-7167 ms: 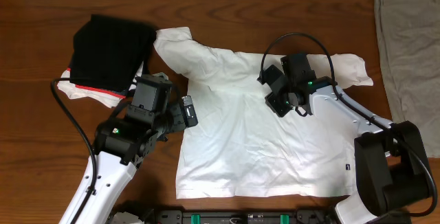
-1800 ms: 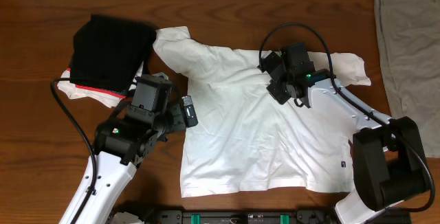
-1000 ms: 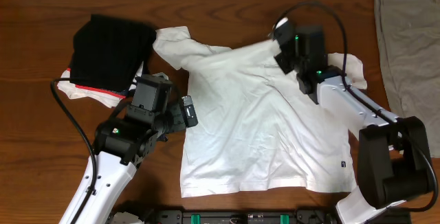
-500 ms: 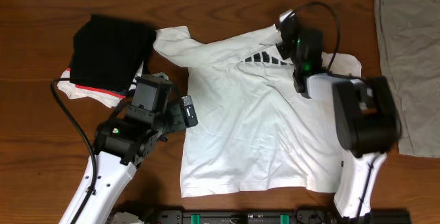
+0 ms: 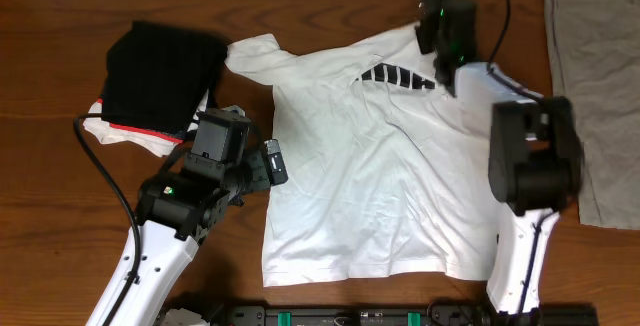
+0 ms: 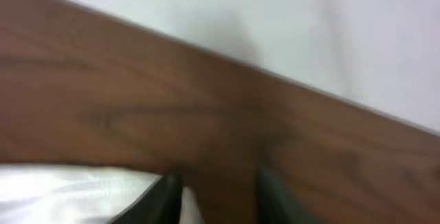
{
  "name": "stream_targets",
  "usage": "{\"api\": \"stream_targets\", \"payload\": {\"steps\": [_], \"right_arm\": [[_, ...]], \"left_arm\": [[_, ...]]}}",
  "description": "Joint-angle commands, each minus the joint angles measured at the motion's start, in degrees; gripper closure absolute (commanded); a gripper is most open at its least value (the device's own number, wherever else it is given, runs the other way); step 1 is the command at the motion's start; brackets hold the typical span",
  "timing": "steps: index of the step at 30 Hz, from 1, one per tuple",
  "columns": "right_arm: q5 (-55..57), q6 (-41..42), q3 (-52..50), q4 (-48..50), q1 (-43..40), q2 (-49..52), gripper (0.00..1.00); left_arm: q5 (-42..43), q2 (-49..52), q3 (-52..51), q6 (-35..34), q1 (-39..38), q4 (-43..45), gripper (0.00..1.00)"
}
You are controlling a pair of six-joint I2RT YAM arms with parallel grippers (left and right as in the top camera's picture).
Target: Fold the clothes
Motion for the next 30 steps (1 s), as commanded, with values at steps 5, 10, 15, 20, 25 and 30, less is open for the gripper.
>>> {"api": "stream_targets", "payload": {"steps": [5,10,15,20,25,30], "right_arm": [[-0.33,1.2,9.49,-27.12,-0.35,-14.38,0.38],[-1.22,7.48,9.86,-47.43,-2.8,-20.02,0.32],[-11.1,2.23,9.7,-59.25,-8.72,-19.58,0.36],[-22.12,-3.26,9.7,-60.46,-12.39,-17.05,0.43],[-24.41,-3.61,9.7,-58.38,-12.55,-14.69,0.44],[-26.03,-5.64,9.7,-56.3,-11.04,-10.51,0.45]], "left_arm": [[-0.94,-0.02,0.42,-0.04,0.22,-0.04,0.02],[-0.94,-0.02,0.42,-0.04,0.22,-0.04,0.02],[-0.94,-0.02,0.42,-0.04,0.22,-0.04,0.02],[-0.94,-0.02,0.42,-0.04,0.22,-0.04,0.02],[-0.94,-0.02,0.42,-0.04,0.22,-0.04,0.02],[-0.94,-0.02,0.42,-0.04,0.22,-0.04,0.02]]}}
